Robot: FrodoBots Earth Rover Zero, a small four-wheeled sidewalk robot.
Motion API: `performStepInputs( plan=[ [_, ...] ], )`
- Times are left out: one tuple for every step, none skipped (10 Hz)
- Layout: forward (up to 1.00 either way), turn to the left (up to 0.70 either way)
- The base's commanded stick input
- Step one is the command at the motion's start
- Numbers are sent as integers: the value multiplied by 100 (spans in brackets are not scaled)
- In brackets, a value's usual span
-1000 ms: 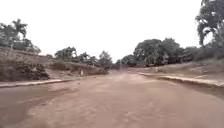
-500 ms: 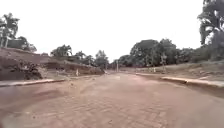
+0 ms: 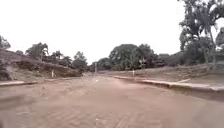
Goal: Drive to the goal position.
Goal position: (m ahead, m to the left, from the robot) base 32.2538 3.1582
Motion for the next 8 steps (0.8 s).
performStepInputs(
  plan=[
    [100, 0],
    [100, 0],
    [100, 0],
    [100, 0],
    [100, 0],
    [100, 0],
    [100, 0],
    [100, 0]
  ],
)
